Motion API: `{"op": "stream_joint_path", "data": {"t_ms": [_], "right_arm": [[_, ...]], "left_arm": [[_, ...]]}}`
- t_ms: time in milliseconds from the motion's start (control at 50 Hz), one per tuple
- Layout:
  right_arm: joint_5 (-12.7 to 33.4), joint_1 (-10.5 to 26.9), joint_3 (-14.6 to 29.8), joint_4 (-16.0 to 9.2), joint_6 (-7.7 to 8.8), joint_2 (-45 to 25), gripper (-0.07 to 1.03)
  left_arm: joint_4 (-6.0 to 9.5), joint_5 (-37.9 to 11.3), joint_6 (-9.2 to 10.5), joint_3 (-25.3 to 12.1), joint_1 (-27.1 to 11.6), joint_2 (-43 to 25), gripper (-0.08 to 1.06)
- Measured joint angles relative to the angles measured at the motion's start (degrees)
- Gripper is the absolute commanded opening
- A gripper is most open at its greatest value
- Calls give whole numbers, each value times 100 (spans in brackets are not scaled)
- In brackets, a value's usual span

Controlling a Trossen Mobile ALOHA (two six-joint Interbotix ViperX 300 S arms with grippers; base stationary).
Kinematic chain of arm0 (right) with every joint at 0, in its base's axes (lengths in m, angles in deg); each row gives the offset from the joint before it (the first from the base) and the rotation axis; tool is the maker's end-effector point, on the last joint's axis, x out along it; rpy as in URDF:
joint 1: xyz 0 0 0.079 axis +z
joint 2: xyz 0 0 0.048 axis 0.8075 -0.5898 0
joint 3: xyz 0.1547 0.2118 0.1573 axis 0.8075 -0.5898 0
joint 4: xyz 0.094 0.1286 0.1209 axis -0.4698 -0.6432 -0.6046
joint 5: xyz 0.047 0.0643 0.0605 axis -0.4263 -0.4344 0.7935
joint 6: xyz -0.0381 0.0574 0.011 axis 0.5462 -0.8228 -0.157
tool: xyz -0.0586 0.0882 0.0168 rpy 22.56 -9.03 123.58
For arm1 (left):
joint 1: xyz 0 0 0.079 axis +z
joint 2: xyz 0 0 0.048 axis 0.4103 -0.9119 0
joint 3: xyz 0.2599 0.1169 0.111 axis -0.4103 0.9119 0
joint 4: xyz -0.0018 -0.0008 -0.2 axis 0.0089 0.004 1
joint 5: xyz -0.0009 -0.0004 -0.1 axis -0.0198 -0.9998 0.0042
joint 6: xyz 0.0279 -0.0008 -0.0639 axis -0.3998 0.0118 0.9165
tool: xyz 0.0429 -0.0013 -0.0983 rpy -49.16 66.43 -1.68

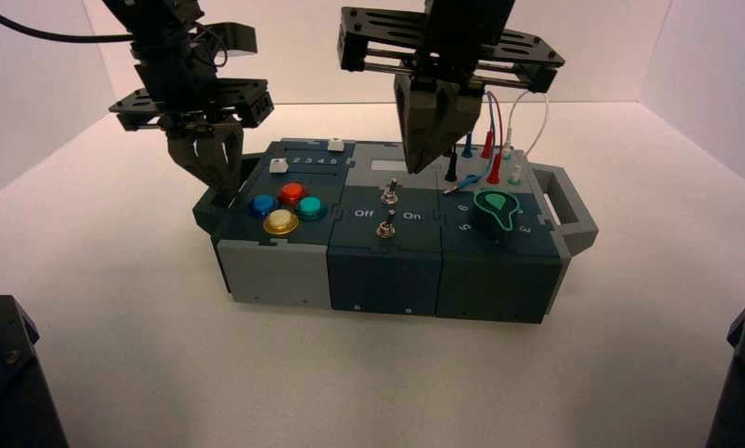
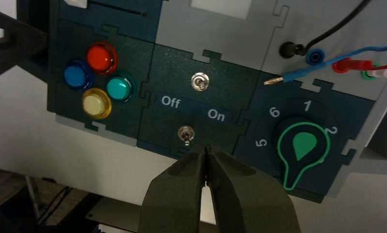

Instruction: Flip the bottom switch off with the right gripper.

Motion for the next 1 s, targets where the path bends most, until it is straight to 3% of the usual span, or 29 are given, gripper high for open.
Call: {"op": "stream_joint_path", "data": {"t_ms": [560, 900, 1000], "right_arm": [[0, 360, 343, -88, -35, -536, -2], [246, 360, 343, 167, -325, -519, -2], [272, 360, 334, 193, -343, -519, -2]], "left_arm": [[0, 176, 53, 105, -70, -202, -3], [26, 193, 70, 53, -70, -325, -3], [35, 193, 62, 53, -70, -325, -3]]}}
